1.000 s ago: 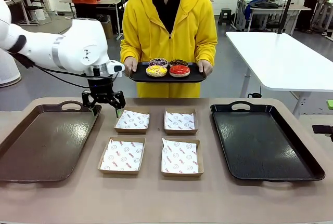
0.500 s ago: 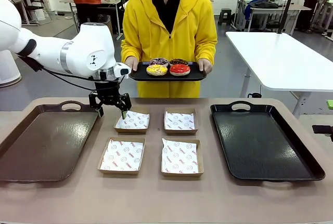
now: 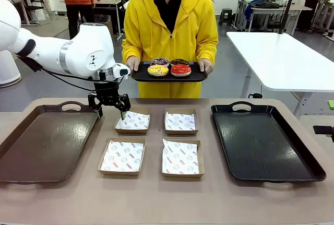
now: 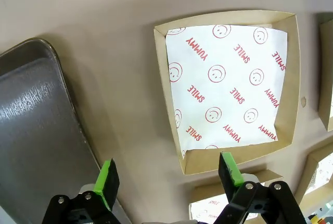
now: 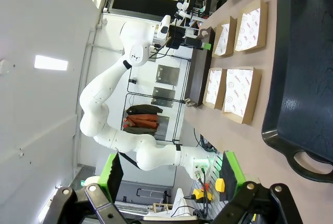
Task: Individually package the donuts and arrange them on the tray.
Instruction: Pick up one Paper togo box.
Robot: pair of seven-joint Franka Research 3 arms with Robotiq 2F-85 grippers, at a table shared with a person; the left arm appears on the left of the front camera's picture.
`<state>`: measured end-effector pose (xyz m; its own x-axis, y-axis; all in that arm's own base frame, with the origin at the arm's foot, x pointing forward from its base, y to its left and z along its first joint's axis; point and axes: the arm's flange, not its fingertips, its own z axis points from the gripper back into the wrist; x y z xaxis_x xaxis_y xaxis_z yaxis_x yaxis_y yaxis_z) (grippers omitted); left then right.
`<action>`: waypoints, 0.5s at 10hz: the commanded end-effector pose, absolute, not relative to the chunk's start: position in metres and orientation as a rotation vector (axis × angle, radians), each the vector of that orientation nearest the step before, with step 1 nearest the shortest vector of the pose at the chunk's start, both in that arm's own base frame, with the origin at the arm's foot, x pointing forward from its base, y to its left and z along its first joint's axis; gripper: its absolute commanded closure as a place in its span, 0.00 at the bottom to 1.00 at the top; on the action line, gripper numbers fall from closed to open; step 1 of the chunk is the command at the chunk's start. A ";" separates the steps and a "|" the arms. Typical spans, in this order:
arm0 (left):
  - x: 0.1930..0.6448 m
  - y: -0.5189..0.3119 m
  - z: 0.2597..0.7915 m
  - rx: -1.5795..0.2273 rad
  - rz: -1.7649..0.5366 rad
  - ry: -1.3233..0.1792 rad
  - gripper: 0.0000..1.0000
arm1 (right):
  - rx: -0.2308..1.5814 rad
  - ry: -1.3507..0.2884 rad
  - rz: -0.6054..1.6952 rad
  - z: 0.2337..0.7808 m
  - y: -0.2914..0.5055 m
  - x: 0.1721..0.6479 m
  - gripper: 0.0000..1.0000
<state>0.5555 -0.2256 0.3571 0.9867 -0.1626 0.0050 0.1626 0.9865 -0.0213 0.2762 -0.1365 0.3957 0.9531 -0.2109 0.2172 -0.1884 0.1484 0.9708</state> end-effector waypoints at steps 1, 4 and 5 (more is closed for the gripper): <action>0.564 -0.223 0.354 -0.002 -0.162 -0.049 0.00 | 1.442 -0.344 -0.011 0.396 -0.137 0.277 0.00; 0.583 -0.228 0.338 0.001 -0.172 -0.127 0.00 | 1.442 -0.344 -0.011 0.396 -0.137 0.277 0.00; 0.588 -0.229 0.333 0.002 -0.166 -0.136 0.00 | 1.442 -0.344 -0.011 0.396 -0.137 0.277 0.00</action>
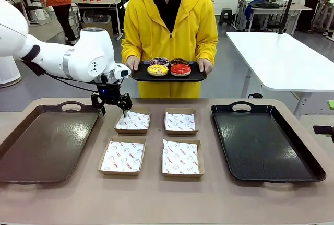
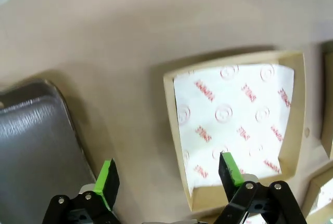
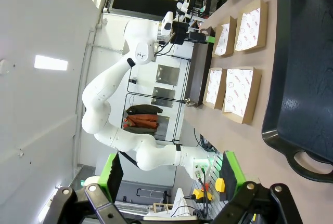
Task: Individually package the donuts and arrange them on the tray.
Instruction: Pick up one Paper togo box.
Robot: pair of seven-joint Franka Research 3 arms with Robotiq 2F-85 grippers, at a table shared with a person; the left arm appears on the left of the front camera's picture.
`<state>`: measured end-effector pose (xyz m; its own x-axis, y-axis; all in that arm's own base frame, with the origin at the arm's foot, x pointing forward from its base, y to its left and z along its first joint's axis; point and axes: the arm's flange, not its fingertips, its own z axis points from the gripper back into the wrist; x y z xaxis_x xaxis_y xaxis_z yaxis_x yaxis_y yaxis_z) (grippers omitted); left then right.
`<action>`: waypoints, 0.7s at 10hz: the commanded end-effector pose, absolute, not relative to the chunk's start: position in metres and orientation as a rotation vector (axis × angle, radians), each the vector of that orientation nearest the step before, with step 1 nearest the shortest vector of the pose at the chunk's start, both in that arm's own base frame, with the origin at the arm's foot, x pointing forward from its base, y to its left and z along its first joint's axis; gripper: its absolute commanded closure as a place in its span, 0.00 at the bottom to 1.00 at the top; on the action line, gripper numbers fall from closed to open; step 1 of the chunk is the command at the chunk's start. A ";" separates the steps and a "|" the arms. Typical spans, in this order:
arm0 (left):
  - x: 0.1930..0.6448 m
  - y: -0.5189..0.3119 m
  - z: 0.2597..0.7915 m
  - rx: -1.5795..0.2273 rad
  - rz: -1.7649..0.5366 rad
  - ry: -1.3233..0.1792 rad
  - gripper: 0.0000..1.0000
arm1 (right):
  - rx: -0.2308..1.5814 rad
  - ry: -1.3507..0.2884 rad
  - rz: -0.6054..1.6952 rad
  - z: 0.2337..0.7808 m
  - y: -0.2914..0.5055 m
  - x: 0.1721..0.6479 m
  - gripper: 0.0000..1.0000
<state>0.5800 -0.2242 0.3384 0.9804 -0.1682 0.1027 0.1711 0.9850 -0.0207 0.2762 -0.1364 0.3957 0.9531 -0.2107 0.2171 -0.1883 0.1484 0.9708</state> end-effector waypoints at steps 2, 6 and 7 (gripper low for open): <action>0.595 -0.227 0.326 0.012 -0.173 -0.138 0.13 | 1.442 -0.344 -0.011 0.396 -0.137 0.277 0.00; 0.598 -0.228 0.330 -0.011 -0.166 -0.143 1.00 | 1.442 -0.344 -0.011 0.396 -0.137 0.277 0.00; 0.599 -0.228 0.330 -0.012 -0.163 -0.140 1.00 | 1.442 -0.344 -0.011 0.396 -0.137 0.277 0.00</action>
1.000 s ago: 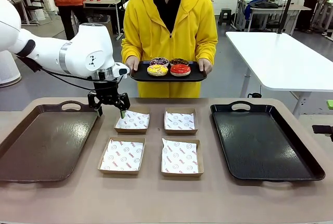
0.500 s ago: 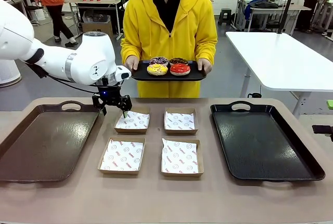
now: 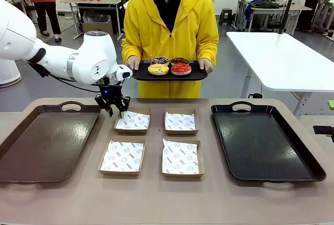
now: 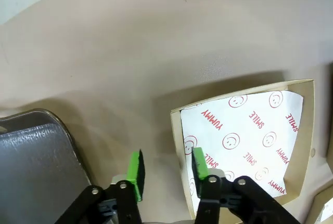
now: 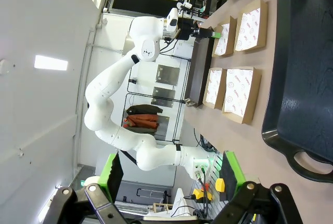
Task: Individually package the donuts and arrange them on the tray.
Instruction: Pick up one Paper togo box.
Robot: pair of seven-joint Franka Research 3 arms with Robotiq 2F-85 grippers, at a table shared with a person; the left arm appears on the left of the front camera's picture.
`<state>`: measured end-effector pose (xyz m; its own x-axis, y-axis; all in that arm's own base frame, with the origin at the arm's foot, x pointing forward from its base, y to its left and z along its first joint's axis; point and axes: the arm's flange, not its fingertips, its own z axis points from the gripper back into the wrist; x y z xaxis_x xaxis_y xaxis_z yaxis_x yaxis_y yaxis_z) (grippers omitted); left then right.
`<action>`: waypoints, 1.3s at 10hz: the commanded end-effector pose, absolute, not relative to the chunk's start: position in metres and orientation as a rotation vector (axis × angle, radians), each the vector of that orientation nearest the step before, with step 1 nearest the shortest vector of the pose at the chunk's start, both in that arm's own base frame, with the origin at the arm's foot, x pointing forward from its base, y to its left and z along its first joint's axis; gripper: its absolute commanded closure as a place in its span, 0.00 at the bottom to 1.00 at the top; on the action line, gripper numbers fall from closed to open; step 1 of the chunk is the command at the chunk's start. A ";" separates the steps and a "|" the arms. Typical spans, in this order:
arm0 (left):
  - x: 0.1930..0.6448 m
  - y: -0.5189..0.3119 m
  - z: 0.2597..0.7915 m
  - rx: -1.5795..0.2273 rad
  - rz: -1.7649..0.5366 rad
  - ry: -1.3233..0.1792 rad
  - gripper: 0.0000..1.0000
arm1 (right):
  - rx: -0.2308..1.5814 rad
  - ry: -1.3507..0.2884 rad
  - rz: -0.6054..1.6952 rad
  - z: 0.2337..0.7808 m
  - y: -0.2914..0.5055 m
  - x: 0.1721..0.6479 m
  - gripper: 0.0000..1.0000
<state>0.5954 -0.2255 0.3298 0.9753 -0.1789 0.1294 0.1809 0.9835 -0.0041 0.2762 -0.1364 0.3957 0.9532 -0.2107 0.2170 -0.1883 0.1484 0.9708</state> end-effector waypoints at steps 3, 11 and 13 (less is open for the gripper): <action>0.600 -0.227 0.328 -0.034 -0.152 -0.115 1.00 | 1.442 -0.344 -0.011 0.396 -0.137 0.277 0.00; 0.586 -0.241 0.397 -0.017 -0.012 -0.130 1.00 | 1.442 -0.344 -0.011 0.396 -0.137 0.277 0.00; 0.582 -0.250 0.449 0.021 -0.003 -0.167 1.00 | 1.442 -0.344 -0.011 0.396 -0.137 0.277 0.00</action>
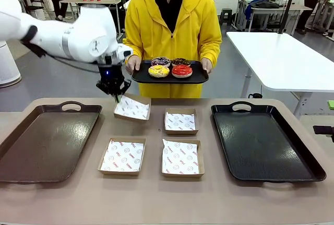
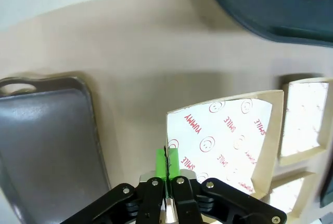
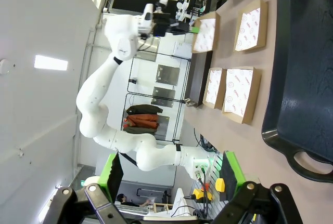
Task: Individually package the donuts and arrange them on the tray.
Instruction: Pick up one Paper togo box.
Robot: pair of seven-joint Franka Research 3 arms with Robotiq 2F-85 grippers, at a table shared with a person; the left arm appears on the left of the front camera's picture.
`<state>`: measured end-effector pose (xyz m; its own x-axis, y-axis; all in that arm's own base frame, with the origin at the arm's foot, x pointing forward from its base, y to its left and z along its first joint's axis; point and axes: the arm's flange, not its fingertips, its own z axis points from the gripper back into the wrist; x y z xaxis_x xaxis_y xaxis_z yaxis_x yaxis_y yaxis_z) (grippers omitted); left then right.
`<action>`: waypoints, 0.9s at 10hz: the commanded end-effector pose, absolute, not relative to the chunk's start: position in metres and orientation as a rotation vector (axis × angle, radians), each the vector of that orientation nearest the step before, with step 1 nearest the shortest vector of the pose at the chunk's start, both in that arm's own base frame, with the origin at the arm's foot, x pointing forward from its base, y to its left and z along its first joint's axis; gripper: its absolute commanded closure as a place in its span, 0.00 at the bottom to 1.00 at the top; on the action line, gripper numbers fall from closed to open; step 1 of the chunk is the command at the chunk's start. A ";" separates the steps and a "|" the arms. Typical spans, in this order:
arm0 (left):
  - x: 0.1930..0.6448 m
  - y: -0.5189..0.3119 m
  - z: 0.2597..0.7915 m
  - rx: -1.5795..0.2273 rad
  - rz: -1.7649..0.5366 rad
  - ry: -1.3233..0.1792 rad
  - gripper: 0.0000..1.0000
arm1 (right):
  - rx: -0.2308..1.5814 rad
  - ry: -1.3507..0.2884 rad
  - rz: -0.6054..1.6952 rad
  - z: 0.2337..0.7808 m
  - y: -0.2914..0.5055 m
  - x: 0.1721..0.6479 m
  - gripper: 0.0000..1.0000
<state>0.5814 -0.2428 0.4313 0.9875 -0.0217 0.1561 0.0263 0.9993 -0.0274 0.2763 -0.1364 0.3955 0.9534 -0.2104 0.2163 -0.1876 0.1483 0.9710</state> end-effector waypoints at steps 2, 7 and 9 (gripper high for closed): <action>0.584 -0.256 0.484 0.018 -0.032 -0.192 1.00 | 1.442 -0.344 -0.011 0.396 -0.137 0.277 0.00; 0.587 -0.256 0.511 -0.011 -0.030 -0.196 1.00 | 1.442 -0.344 -0.011 0.396 -0.137 0.277 0.00; 0.587 -0.256 0.511 -0.011 -0.030 -0.196 1.00 | 1.442 -0.344 -0.011 0.396 -0.137 0.277 0.00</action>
<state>0.5927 -0.2576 0.5086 0.9823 -0.0276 0.1852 0.0296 0.9995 -0.0082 0.2763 -0.1364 0.3952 0.9535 -0.2105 0.2156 -0.1868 0.1481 0.9712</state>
